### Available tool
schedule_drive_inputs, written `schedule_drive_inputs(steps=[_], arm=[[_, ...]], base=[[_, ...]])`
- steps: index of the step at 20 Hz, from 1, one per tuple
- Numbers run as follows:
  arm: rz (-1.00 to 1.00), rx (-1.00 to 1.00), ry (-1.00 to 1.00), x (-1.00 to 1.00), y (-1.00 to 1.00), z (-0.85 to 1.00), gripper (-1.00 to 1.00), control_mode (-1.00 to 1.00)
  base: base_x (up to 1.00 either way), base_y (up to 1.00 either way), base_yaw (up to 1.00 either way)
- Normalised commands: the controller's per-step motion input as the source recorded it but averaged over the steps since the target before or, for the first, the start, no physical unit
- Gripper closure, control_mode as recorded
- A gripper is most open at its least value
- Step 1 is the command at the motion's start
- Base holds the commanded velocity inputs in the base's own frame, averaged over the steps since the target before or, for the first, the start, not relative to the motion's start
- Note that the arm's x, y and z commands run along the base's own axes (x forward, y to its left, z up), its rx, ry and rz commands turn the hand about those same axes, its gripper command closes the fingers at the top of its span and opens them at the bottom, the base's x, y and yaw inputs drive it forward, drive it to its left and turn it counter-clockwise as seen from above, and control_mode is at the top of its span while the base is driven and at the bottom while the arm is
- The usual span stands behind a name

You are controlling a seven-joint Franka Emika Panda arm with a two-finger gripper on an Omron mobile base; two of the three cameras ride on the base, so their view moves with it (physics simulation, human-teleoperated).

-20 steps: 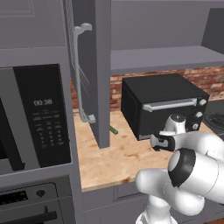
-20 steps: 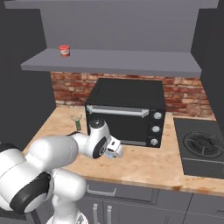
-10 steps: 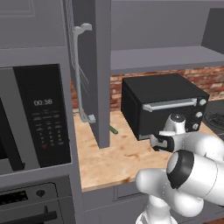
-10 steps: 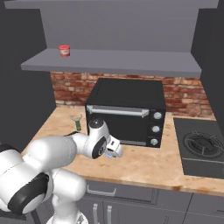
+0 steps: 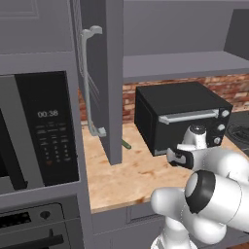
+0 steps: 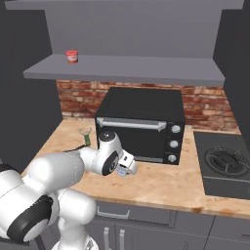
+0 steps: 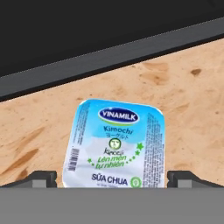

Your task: Pick the boxed food and yogurt from the counter and place them in the cabinets closest to them.

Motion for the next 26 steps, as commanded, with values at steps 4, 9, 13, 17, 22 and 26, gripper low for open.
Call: schedule_drive_inputs(steps=[4,9,13,17,22,26], arm=[[0.00,0.00,0.00,0.23,0.00,-0.04,-1.00,-1.00],[0.00,0.00,0.00,0.28,0.00,-0.06,-1.00,-1.00],[0.00,0.00,0.00,0.19,0.00,-0.07,-1.00,-1.00],[0.00,-0.09,0.02,0.00,-0.05,-0.41,1.00,-1.00],[0.00,-0.05,0.02,0.00,0.00,-0.21,1.00,-1.00],[0.00,0.00,0.00,0.00,0.00,0.00,1.00,-1.00]], base=[[0.00,0.00,0.00],[0.00,0.00,0.00],[0.00,0.00,0.00],[0.00,0.00,0.00],[0.00,0.00,0.00],[0.00,0.00,0.00]])
